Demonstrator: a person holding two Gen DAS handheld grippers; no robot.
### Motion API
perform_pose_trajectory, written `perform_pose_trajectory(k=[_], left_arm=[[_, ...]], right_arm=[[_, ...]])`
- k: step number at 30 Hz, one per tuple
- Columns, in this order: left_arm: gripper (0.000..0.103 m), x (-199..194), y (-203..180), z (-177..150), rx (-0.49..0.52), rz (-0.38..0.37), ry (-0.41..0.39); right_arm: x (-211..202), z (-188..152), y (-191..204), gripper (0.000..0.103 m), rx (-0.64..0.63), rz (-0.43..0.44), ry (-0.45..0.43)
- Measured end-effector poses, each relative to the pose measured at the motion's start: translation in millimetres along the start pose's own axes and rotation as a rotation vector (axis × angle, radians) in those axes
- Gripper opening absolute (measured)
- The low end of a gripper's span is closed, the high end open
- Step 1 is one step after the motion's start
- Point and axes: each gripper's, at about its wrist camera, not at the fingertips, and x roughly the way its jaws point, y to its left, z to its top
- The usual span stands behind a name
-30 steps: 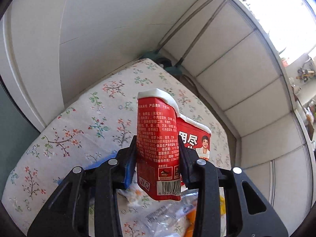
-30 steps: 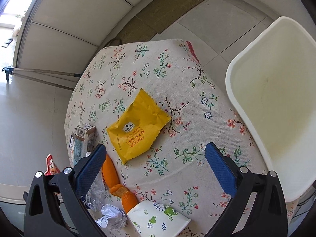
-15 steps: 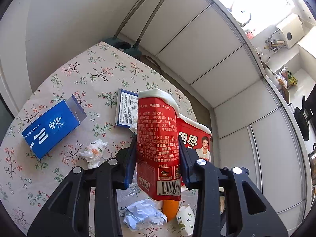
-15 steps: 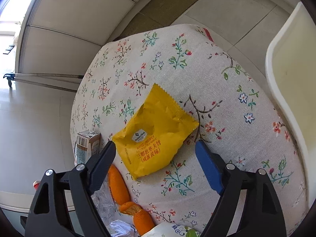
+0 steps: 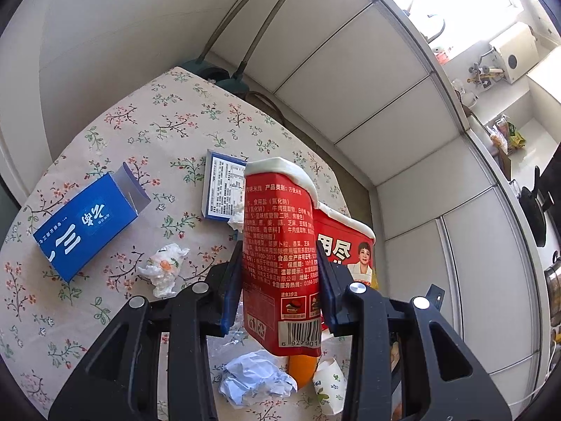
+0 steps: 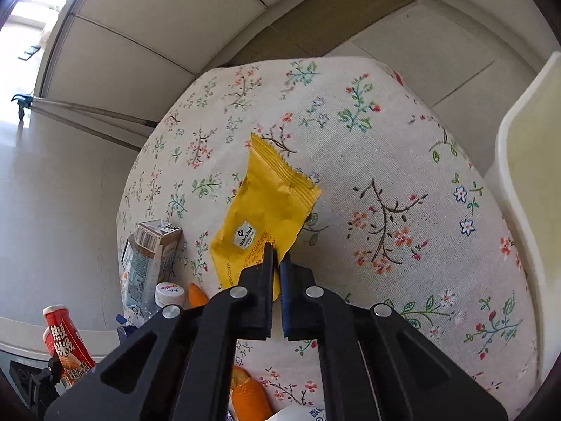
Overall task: Collect trash
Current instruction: 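Carry the yellow wrapper to the white bin and open the right tool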
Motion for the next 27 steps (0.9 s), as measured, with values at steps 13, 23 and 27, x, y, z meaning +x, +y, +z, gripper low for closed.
perform_pose_trajectory(k=[13,23,27], left_arm=[[0.036,-3,-14,-9,0.04,-0.033,-0.001],[0.036,1,-32,-22,0.083,-0.053,0.012],[0.036,6,-43,-30,0.108,-0.057,0.024]], right_arm=[[-92,-14,40,0.003,-0.223,-0.011,-0.201],[-166,-17,18,0.003,-0.238,-0.113,-0.375],[-193,-13,-9,0.003,-0.208,-0.225,-0.439]])
